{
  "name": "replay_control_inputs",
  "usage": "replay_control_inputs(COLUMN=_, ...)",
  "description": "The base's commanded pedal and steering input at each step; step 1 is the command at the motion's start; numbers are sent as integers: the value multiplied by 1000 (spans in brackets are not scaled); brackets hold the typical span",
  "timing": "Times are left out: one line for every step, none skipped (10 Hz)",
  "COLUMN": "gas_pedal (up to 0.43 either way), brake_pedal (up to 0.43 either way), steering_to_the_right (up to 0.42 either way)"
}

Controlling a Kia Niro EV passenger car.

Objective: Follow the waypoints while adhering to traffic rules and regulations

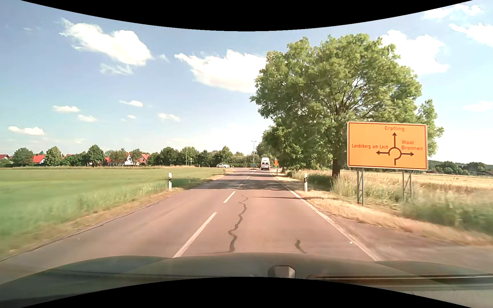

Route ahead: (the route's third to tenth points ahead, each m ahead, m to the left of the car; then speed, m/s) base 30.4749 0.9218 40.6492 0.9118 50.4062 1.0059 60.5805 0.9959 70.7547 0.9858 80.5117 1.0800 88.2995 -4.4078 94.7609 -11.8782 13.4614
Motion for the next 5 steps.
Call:
replay_control_inputs(gas_pedal=0, brake_pedal=134, steering_to_the_right=1)
replay_control_inputs(gas_pedal=0, brake_pedal=146, steering_to_the_right=2)
replay_control_inputs(gas_pedal=0, brake_pedal=146, steering_to_the_right=2)
replay_control_inputs(gas_pedal=0, brake_pedal=146, steering_to_the_right=3)
replay_control_inputs(gas_pedal=0, brake_pedal=146, steering_to_the_right=2)
